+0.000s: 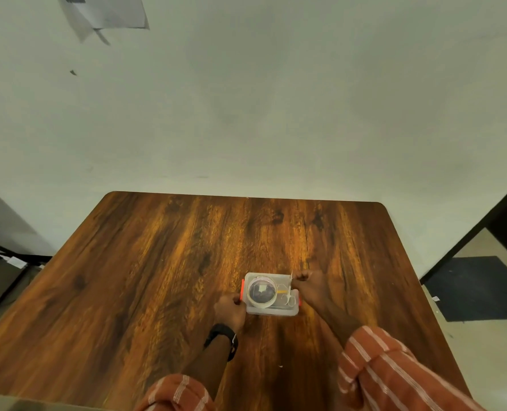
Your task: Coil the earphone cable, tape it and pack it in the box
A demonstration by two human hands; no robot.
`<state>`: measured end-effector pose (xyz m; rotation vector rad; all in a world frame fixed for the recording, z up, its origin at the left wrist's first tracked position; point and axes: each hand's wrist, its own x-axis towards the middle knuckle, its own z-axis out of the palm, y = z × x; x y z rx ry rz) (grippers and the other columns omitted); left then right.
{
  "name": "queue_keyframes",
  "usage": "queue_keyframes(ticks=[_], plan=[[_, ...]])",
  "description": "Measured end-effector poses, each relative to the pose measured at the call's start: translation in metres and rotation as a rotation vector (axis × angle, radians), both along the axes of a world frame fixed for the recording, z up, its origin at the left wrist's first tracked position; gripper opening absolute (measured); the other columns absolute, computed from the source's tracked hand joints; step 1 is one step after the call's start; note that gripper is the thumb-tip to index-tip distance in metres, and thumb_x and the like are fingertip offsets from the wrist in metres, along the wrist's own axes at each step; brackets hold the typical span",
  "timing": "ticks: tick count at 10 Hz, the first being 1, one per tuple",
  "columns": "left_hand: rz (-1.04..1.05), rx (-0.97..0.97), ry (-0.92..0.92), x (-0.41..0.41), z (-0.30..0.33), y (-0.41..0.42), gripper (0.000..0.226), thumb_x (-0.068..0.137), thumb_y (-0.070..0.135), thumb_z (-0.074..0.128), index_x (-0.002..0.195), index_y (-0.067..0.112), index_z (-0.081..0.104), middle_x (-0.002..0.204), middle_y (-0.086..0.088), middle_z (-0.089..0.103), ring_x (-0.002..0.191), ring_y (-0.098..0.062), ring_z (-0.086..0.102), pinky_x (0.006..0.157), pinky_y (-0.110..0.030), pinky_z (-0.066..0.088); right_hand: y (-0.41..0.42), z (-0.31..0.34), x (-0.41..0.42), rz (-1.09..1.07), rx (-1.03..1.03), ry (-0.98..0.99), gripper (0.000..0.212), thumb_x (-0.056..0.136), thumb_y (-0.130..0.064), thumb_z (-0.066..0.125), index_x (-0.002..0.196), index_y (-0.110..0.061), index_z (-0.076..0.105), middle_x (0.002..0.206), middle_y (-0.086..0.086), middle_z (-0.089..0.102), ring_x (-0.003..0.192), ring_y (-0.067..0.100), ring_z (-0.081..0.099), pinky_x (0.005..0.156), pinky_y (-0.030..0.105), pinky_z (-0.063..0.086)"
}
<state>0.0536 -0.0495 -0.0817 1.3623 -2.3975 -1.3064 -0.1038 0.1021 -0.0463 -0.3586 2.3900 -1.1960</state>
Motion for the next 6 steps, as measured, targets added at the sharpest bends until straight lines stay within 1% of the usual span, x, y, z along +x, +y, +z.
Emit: queue_keyframes(ticks=[1, 2, 3, 4, 5, 6], plan=[[-0.017, 0.011, 0.009, 0.003, 0.001, 0.001, 0.02, 0.089, 0.013, 0.06, 0.073, 0.01, 0.072, 0.073, -0.005, 0.071, 0.069, -0.021, 0.065, 0.063, -0.032, 0.052, -0.006, -0.01, -0.007, 0.067, 0.11, -0.001, 0.008, 0.073, -0.021, 0.08, 0.079, -0.021, 0.075, 0.085, -0.004, 0.076, 0.073, 0.009, 0.072, 0.07, 0.034, 0.063], [-0.034, -0.009, 0.004, 0.004, 0.004, -0.001, 0.021, 0.087, 0.012, 0.06, 0.07, 0.006, 0.071, 0.07, -0.008, 0.071, 0.067, -0.025, 0.064, 0.064, -0.037, 0.052, -0.003, -0.013, -0.006, 0.221, 0.267, 0.091, 0.016, 0.081, -0.028, 0.074, 0.094, -0.021, 0.076, 0.098, -0.006, 0.074, 0.078, 0.005, 0.068, 0.07, 0.018, 0.058], [-0.04, -0.011, 0.005, 0.005, 0.01, -0.001, 0.022, 0.089, 0.012, 0.059, 0.069, 0.009, 0.069, 0.068, -0.004, 0.066, 0.061, -0.017, 0.057, 0.059, -0.031, 0.046, 0.001, -0.022, 0.002, 0.219, 0.294, 0.205, 0.027, 0.083, -0.039, 0.067, 0.106, -0.024, 0.073, 0.103, -0.008, 0.072, 0.079, 0.004, 0.066, 0.065, 0.016, 0.057], [-0.017, -0.028, -0.033, 0.009, 0.013, 0.0, 0.024, 0.092, 0.016, 0.057, 0.07, 0.013, 0.066, 0.071, -0.003, 0.065, 0.062, -0.013, 0.055, 0.059, -0.027, 0.045, 0.004, -0.028, 0.004, 0.168, 0.28, 0.199, 0.029, 0.084, -0.044, 0.065, 0.106, -0.026, 0.071, 0.1, -0.008, 0.073, 0.08, 0.006, 0.068, 0.069, 0.025, 0.062], [-0.093, -0.271, -0.04, -0.003, 0.036, -0.002, 0.016, 0.096, 0.025, 0.049, 0.09, 0.017, 0.063, 0.095, -0.003, 0.066, 0.079, -0.012, 0.056, 0.073, -0.029, 0.052, -0.004, -0.006, -0.002, 0.179, 0.211, 0.263, 0.022, 0.091, -0.044, 0.057, 0.091, -0.026, 0.069, 0.086, -0.008, 0.071, 0.076, 0.006, 0.066, 0.074, 0.03, 0.06], [-0.185, -0.411, 0.031, -0.022, 0.056, -0.009, 0.024, 0.097, 0.03, 0.046, 0.114, 0.02, 0.058, 0.12, -0.003, 0.061, 0.101, -0.017, 0.057, 0.093, -0.034, 0.05, -0.011, 0.024, -0.01, 0.184, 0.182, 0.398, 0.023, 0.095, -0.04, 0.051, 0.087, -0.025, 0.067, 0.085, -0.005, 0.068, 0.078, 0.008, 0.062, 0.074, 0.028, 0.052]])
